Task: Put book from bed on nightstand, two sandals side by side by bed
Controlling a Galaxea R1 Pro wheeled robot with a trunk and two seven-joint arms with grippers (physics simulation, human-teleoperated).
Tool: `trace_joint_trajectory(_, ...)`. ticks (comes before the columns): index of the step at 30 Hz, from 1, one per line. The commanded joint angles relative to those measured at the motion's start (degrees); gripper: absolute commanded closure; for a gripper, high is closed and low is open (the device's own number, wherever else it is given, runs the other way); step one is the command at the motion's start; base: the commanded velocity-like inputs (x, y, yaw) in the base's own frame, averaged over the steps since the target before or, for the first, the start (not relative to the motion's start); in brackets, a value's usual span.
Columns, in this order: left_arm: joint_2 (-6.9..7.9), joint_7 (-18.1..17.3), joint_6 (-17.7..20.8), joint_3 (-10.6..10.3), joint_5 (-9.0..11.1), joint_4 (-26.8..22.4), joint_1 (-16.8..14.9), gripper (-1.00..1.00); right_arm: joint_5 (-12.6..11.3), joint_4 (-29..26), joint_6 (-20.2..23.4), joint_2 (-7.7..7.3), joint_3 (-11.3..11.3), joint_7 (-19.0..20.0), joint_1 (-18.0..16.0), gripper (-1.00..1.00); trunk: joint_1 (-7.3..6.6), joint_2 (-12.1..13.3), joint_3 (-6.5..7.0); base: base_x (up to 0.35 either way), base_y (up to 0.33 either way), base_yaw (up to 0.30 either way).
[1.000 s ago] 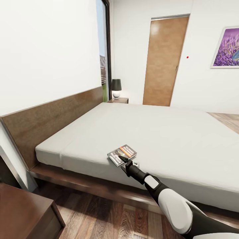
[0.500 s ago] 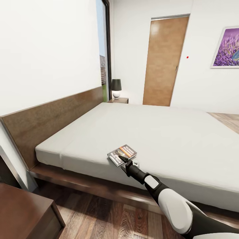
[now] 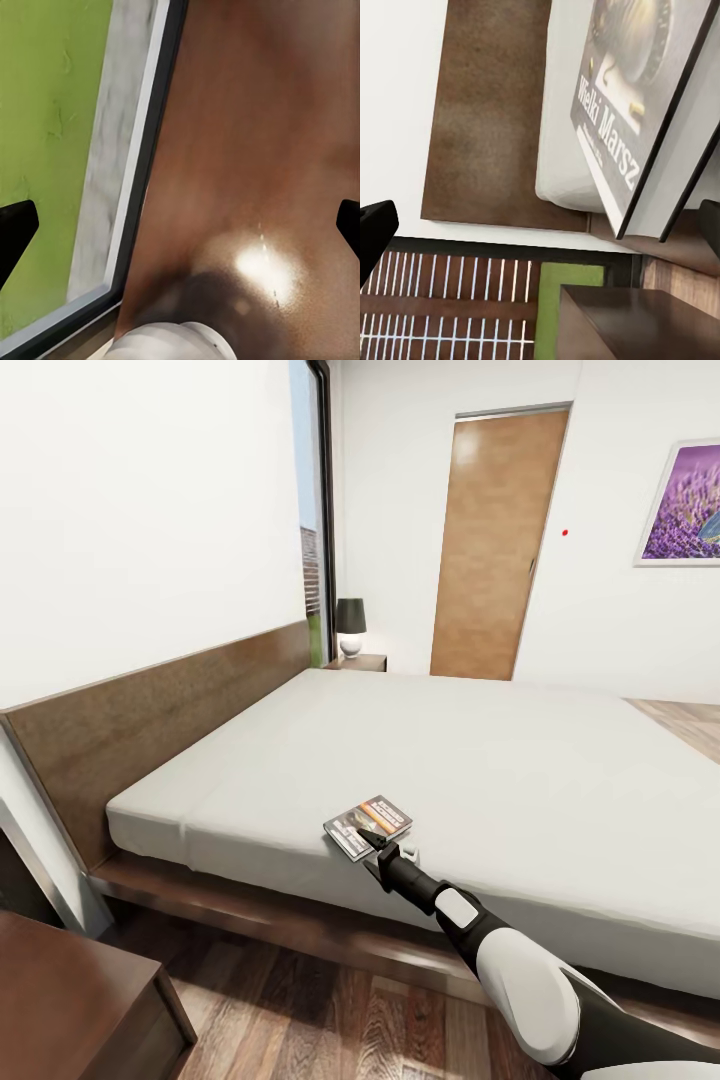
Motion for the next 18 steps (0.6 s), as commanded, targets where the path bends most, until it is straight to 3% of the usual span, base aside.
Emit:
trace_joint_trajectory(1,0.02,0.5,0.1,-0.4,0.6,-0.1,-0.4,-1.0,-0.4,-0.1,0.5,0.02,0.0,0.0,0.0,-1.0,-0.01,0.0,-0.06,0.0,0.0,0.0)
trace_joint_trajectory(18,0.02,0.5,0.1,-0.4,0.6,-0.1,-0.4,-1.0,-0.4,0.0,0.5,0.02,0.0,0.0,0.0,-1.0,-0.01,0.0,-0.06,0.015,0.0,0.0)
